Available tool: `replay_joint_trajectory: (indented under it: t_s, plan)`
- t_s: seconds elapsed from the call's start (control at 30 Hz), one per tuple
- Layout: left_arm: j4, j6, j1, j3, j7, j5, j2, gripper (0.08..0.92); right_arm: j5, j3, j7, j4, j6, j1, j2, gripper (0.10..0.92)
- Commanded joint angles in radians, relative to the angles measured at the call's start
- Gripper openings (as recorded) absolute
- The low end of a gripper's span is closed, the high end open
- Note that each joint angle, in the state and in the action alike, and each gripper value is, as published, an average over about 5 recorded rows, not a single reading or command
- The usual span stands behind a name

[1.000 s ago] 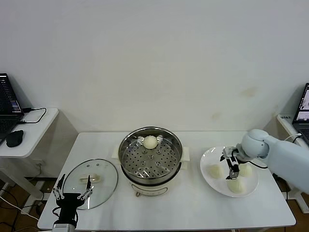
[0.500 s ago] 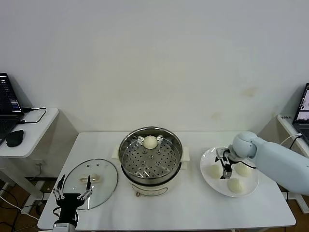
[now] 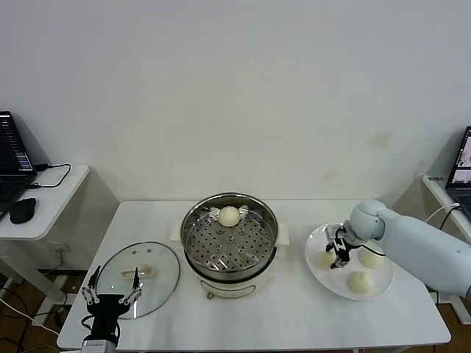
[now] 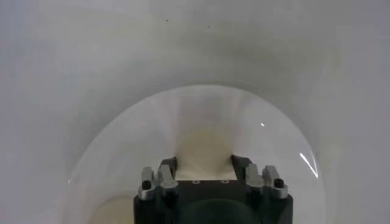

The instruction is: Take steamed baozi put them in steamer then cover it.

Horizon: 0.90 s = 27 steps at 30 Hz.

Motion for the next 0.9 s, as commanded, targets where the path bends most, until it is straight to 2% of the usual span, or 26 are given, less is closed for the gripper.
replay_joint_trajectory:
  t_s: [0.03,0.27,0.5,0.7,0.9]
  plan:
    - [-0.001,0.000,0.001,0.001,0.000,0.001,-0.001,0.823,0.007,0.003,-0.004,0.003,0.000,0.008,-0.001,0.493]
    - [-0.008,0.000,0.002,0.002,0.001,0.002,0.001,0.823,0.100,-0.046,-0.024,0.110,-0.018,0.166,-0.098,0.508]
    - [-0.014,0.000,0.000,0.001,0.003,-0.001,0.008,0.823,0.281,-0.210,-0.034,0.177,-0.050,0.492,-0.140,0.509]
    - [-0.004,0.000,-0.010,0.001,0.003,-0.004,0.011,0.823,0.480,-0.380,-0.009,0.262,-0.124,0.781,-0.049,0.517]
    - [-0.001,0.000,-0.023,0.002,0.004,-0.006,0.013,0.823,0.676,-0.440,0.090,0.314,-0.246,0.846,0.142,0.518]
